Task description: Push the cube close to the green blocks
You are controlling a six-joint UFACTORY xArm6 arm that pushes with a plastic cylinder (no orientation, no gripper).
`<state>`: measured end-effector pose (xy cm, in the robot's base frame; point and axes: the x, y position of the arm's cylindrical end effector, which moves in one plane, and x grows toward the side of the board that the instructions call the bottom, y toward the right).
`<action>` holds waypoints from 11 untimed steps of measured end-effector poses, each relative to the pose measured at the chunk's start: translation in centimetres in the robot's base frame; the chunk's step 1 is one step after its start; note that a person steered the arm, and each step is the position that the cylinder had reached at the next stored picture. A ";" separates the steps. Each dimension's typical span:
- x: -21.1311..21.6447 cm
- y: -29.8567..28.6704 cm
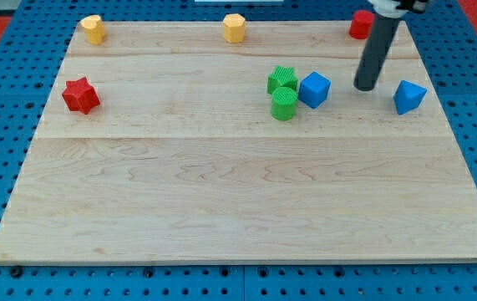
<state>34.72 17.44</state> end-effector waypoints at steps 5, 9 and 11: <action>-0.8 -4.6; -0.8 -4.9; -0.9 -4.9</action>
